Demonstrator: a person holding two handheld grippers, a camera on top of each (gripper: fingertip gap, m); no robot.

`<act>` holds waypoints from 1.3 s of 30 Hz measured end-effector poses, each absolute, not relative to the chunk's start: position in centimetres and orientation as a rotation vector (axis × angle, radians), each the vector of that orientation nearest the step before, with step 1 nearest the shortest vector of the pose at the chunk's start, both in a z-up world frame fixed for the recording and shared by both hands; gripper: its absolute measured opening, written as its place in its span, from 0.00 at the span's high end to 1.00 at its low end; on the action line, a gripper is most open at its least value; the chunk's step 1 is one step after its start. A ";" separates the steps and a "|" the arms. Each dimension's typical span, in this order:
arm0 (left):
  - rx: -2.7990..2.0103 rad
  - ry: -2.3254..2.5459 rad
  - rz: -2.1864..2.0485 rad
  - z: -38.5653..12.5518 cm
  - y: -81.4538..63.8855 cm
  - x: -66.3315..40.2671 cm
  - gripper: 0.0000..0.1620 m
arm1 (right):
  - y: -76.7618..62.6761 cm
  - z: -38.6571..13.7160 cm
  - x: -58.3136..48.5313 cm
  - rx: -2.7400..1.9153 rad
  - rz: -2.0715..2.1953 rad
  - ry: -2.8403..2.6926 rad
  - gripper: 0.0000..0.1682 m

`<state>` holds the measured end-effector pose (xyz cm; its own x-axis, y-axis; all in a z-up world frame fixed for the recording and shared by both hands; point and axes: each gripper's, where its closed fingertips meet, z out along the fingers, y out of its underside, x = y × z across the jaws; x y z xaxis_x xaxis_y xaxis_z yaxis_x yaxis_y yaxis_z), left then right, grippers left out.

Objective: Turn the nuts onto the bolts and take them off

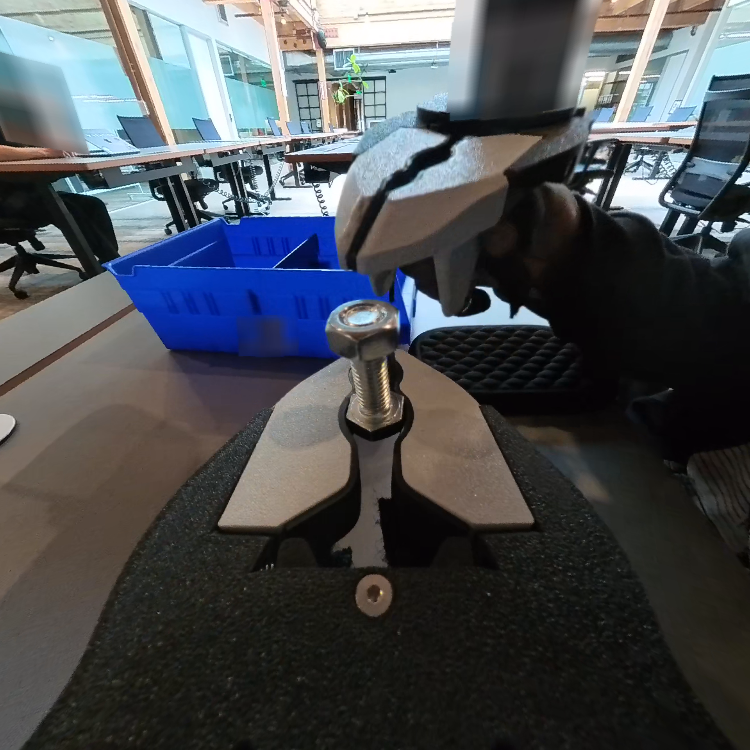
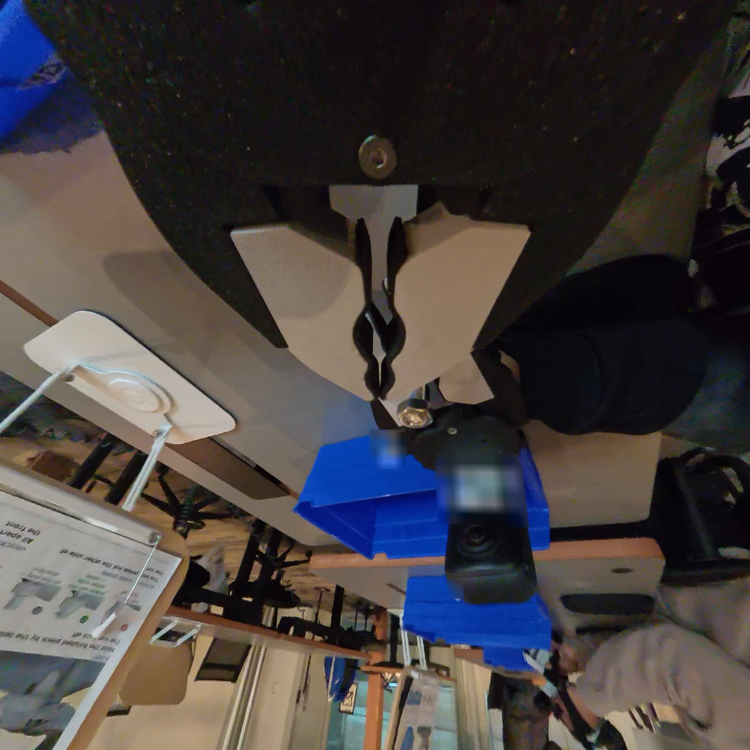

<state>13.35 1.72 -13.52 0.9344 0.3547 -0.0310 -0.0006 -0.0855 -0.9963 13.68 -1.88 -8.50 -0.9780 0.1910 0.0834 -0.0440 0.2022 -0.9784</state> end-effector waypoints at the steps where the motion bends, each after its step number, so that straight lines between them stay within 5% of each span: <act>1: -1.639 -0.275 0.301 -13.6 1.8 13.4 0.93 | -1.9 -8.3 13.8 -0.147 1.891 -2.287 1.00; 8: -1.639 -0.278 0.305 -13.6 1.7 13.3 0.93 | -4.7 -9.5 14.7 -0.104 1.867 -2.352 0.78; 18: -1.634 -0.279 0.303 -13.5 1.6 13.3 0.93 | -3.4 -9.4 14.5 -0.099 1.848 -2.363 0.88; 22: -1.638 -0.273 0.303 -13.5 1.8 13.4 0.93 | -1.7 -8.5 13.7 -0.152 1.888 -2.291 1.00; 24: -1.640 -0.272 0.303 -13.5 1.8 13.4 0.93 | -2.0 -8.5 14.0 -0.138 1.895 -2.308 0.99; 29: -1.641 -0.275 0.306 -13.6 1.7 13.4 0.93 | -4.2 -9.5 14.8 -0.092 1.868 -2.363 0.78; 39: -1.641 -0.276 0.301 -13.6 1.7 13.4 0.93 | -3.5 -9.5 14.6 -0.108 1.865 -2.372 0.86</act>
<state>13.37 1.70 -13.58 0.9346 0.3544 -0.0317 0.0005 -0.0902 -0.9959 14.61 -3.49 -9.46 -0.9899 0.1315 0.0522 -0.0197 0.2371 -0.9713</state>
